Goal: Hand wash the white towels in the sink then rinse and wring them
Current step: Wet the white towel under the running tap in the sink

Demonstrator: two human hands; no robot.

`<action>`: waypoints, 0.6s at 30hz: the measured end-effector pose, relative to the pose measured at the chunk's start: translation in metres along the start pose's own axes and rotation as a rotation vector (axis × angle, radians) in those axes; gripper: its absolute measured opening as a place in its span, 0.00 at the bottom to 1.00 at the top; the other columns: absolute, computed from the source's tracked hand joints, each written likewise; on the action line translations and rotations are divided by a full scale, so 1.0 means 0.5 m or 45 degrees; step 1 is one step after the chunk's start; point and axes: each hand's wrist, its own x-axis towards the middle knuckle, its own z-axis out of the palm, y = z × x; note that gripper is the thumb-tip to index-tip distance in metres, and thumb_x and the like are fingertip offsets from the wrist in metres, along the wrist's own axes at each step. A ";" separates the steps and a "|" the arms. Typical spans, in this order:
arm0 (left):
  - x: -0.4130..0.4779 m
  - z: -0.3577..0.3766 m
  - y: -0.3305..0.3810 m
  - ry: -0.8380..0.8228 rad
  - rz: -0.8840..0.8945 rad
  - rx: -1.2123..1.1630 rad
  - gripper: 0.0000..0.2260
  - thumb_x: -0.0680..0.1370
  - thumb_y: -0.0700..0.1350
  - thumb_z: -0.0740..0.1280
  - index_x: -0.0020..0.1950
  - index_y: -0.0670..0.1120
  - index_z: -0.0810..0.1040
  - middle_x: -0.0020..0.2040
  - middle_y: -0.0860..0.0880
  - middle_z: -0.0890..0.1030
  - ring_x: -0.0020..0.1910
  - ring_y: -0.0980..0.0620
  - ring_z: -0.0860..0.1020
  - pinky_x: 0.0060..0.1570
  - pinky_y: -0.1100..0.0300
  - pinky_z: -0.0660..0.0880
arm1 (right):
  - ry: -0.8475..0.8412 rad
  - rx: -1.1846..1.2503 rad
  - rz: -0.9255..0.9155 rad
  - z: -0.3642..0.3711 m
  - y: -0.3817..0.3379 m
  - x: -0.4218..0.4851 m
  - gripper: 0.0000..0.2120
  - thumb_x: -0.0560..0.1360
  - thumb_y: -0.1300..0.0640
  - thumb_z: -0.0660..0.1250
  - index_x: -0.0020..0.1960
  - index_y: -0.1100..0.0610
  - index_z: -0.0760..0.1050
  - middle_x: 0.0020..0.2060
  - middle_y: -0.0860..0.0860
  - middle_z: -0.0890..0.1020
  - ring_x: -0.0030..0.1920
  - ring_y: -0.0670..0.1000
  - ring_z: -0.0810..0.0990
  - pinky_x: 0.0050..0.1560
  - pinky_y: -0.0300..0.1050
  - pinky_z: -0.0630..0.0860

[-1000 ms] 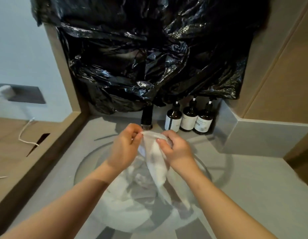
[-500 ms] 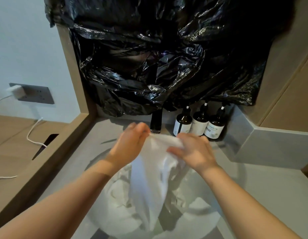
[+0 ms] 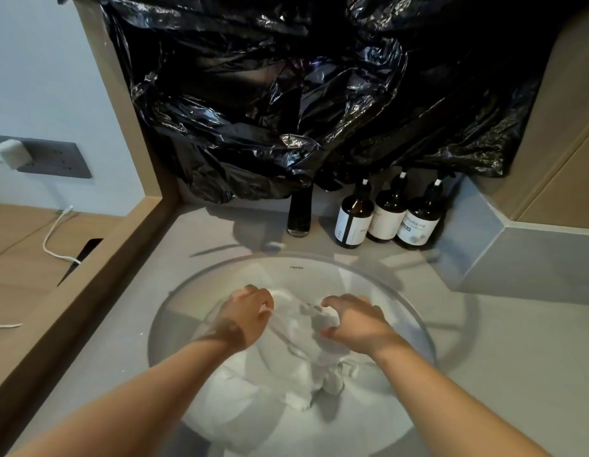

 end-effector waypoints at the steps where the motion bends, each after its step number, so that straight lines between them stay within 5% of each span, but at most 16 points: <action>1: 0.000 0.006 0.008 -0.060 -0.031 -0.122 0.09 0.80 0.51 0.60 0.46 0.49 0.76 0.51 0.50 0.76 0.54 0.49 0.74 0.55 0.60 0.68 | -0.019 0.030 0.018 0.010 -0.001 0.001 0.25 0.75 0.48 0.63 0.71 0.46 0.63 0.66 0.50 0.70 0.67 0.55 0.66 0.63 0.49 0.64; 4: -0.004 0.032 0.014 -0.279 -0.167 -0.124 0.16 0.80 0.58 0.57 0.44 0.50 0.77 0.55 0.51 0.76 0.57 0.50 0.73 0.60 0.56 0.67 | -0.162 0.112 0.090 0.057 0.000 0.003 0.28 0.73 0.50 0.63 0.72 0.44 0.60 0.67 0.50 0.69 0.67 0.56 0.66 0.65 0.50 0.65; 5: -0.002 0.045 0.008 -0.289 -0.176 -0.033 0.14 0.79 0.58 0.58 0.54 0.51 0.77 0.63 0.51 0.73 0.62 0.49 0.71 0.64 0.53 0.67 | -0.181 0.121 0.122 0.074 0.000 0.004 0.29 0.73 0.50 0.62 0.72 0.43 0.58 0.67 0.50 0.70 0.67 0.56 0.66 0.65 0.50 0.65; 7: -0.007 0.065 -0.012 -0.338 -0.239 0.100 0.25 0.78 0.56 0.61 0.74 0.55 0.60 0.74 0.49 0.61 0.70 0.46 0.66 0.67 0.51 0.65 | -0.143 0.065 0.172 0.097 -0.001 0.006 0.31 0.74 0.48 0.62 0.74 0.40 0.54 0.65 0.50 0.72 0.67 0.54 0.67 0.65 0.49 0.64; 9: -0.005 0.072 -0.025 -0.328 -0.213 0.162 0.29 0.78 0.52 0.62 0.77 0.57 0.54 0.75 0.48 0.62 0.70 0.46 0.67 0.67 0.54 0.66 | -0.086 0.000 0.149 0.102 0.000 0.009 0.28 0.76 0.47 0.61 0.73 0.40 0.55 0.65 0.47 0.73 0.66 0.53 0.67 0.64 0.49 0.63; 12: 0.020 0.049 -0.014 0.001 -0.097 -0.019 0.16 0.78 0.44 0.64 0.67 0.49 0.74 0.64 0.45 0.76 0.63 0.46 0.74 0.60 0.63 0.66 | 0.109 0.186 0.099 0.085 0.001 0.022 0.18 0.77 0.49 0.60 0.66 0.42 0.69 0.60 0.48 0.76 0.64 0.54 0.70 0.61 0.49 0.68; 16: 0.056 -0.027 0.017 0.556 -0.013 -0.332 0.09 0.77 0.39 0.66 0.56 0.43 0.80 0.49 0.45 0.76 0.46 0.47 0.74 0.45 0.65 0.65 | 0.595 0.447 -0.018 0.030 -0.008 0.031 0.11 0.79 0.54 0.61 0.60 0.49 0.75 0.46 0.48 0.72 0.59 0.54 0.69 0.56 0.47 0.69; 18: 0.040 -0.038 0.012 0.627 0.172 -0.231 0.07 0.74 0.41 0.65 0.50 0.44 0.80 0.42 0.45 0.77 0.39 0.47 0.74 0.41 0.61 0.70 | 0.440 0.303 -0.086 0.016 -0.004 0.022 0.15 0.78 0.54 0.61 0.64 0.46 0.73 0.48 0.48 0.74 0.60 0.53 0.69 0.58 0.47 0.68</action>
